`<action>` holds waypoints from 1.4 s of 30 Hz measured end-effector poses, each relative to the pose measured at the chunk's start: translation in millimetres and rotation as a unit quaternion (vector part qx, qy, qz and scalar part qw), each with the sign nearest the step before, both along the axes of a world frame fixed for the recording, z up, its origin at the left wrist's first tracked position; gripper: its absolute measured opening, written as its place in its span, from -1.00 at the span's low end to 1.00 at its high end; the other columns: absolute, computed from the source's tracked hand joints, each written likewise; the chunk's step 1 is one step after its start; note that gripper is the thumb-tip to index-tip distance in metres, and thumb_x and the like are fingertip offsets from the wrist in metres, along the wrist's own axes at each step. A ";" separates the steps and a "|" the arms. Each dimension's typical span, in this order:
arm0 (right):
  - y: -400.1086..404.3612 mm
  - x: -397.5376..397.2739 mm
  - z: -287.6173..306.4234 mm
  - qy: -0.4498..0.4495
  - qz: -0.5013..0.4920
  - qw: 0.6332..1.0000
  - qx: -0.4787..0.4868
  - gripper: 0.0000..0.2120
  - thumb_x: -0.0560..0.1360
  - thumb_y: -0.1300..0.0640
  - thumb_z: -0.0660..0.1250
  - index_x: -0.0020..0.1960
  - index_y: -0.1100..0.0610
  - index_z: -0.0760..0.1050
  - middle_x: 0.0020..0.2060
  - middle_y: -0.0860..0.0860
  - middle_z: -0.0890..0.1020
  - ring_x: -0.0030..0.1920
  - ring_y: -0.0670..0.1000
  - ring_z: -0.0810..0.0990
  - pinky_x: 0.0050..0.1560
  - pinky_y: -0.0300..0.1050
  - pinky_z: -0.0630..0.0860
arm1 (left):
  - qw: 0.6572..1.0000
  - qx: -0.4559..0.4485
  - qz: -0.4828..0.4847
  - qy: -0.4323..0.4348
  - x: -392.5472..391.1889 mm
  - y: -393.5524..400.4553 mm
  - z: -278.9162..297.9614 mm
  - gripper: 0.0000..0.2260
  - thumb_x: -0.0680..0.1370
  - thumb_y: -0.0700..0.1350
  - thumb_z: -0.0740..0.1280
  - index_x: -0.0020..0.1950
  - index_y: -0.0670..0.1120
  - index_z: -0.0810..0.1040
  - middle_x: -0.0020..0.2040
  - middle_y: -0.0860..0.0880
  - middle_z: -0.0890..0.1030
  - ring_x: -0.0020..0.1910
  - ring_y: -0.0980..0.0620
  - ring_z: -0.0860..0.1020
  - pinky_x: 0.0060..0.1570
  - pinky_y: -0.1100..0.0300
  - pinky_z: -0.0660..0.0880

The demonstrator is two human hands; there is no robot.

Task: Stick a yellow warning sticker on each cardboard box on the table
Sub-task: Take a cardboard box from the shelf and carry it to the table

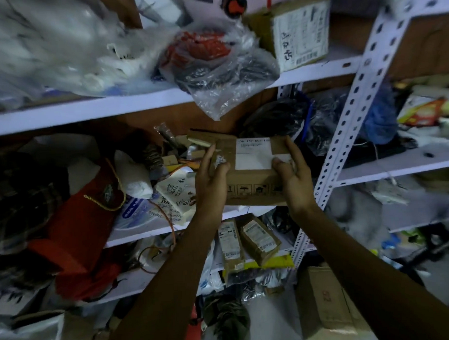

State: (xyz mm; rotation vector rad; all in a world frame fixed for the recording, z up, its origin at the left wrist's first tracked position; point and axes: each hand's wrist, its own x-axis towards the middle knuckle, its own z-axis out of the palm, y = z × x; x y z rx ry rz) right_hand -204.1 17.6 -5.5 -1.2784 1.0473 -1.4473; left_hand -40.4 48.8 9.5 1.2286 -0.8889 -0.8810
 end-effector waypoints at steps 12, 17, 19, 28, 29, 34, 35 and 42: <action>74.4 -20.9 1.1 0.026 -0.230 0.972 0.027 -0.44 0.50 -0.06 0.31 0.49 -0.17 0.30 0.16 -0.27 0.48 0.16 -0.15 0.55 0.08 -0.27 0.57 | 0.979 -0.022 -0.198 -0.029 -23.0 -2.6 -5.7 -0.49 0.43 0.03 0.31 0.39 0.25 0.46 0.27 0.24 0.52 0.16 0.31 0.52 -0.07 0.38 0.50; 122.0 -46.5 1.9 0.036 -0.329 0.943 0.038 -0.39 0.50 -0.10 0.30 0.53 -0.19 0.26 0.14 -0.41 0.41 0.15 -0.15 0.54 0.08 -0.26 0.55 | 0.952 -0.016 -0.304 -0.016 -63.1 5.5 -13.5 -0.52 0.46 0.01 0.33 0.36 0.31 0.46 0.18 0.37 0.55 0.15 0.28 0.56 0.02 0.24 0.56; 148.3 -60.5 1.7 0.020 -0.367 0.929 0.042 -0.41 0.50 -0.10 0.31 0.50 -0.24 0.27 0.17 -0.36 0.43 0.20 -0.11 0.55 0.16 -0.14 0.55 | 0.938 -0.029 -0.345 -0.017 -87.1 17.2 -14.0 -0.50 0.46 0.00 0.35 0.40 0.23 0.46 0.15 0.39 0.53 0.09 0.40 0.54 -0.02 0.35 0.52; 294.7 -130.0 0.1 -0.003 -0.511 0.858 0.055 -0.39 0.51 -0.06 0.32 0.52 -0.24 0.24 0.24 -0.28 0.43 0.27 -0.09 0.49 0.29 -0.03 0.48 | 0.862 0.002 -0.507 -0.015 -202.7 121.2 -16.7 -0.40 0.46 0.08 0.42 0.49 0.20 0.36 0.16 0.28 0.55 0.11 0.14 0.61 0.05 0.02 0.62; 313.2 -137.5 -0.5 -0.006 -0.528 0.847 0.059 -0.39 0.50 -0.07 0.31 0.51 -0.26 0.24 0.24 -0.28 0.42 0.29 -0.06 0.49 0.32 0.02 0.48 | 0.858 0.000 -0.513 -0.020 -216.5 136.8 -17.2 -0.38 0.44 0.09 0.42 0.49 0.16 0.37 0.12 0.26 0.58 0.07 0.15 0.62 0.01 0.06 0.62; 417.5 -175.3 -10.5 -0.018 -0.603 0.793 0.081 -0.42 0.51 -0.11 0.31 0.46 -0.41 0.20 0.20 -0.32 0.41 0.23 -0.07 0.51 0.29 0.13 0.52 | 0.812 -0.010 -0.583 -0.039 -288.5 227.7 -26.2 -0.36 0.40 0.11 0.42 0.48 0.11 0.41 0.24 0.08 0.60 0.11 0.13 0.62 0.02 0.17 0.60; 440.1 -182.5 -13.0 -0.022 -0.620 0.781 0.078 -0.42 0.50 -0.11 0.31 0.46 -0.41 0.20 0.20 -0.32 0.42 0.23 -0.08 0.51 0.29 0.12 0.52 | 0.801 -0.010 -0.597 -0.044 -302.1 248.1 -28.3 -0.35 0.39 0.12 0.42 0.48 0.12 0.40 0.24 0.08 0.60 0.11 0.16 0.61 0.01 0.20 0.60; 599.0 -217.1 -28.8 -0.048 -0.716 0.693 0.076 -0.46 0.49 -0.15 0.29 0.40 -0.46 0.22 0.24 -0.24 0.39 0.21 -0.05 0.50 0.19 0.02 0.56 | 0.705 -0.001 -0.708 -0.048 -381.8 402.3 -41.3 -0.34 0.41 0.06 0.43 0.51 0.11 0.36 0.14 0.19 0.56 -0.01 0.36 0.61 -0.16 0.39 0.56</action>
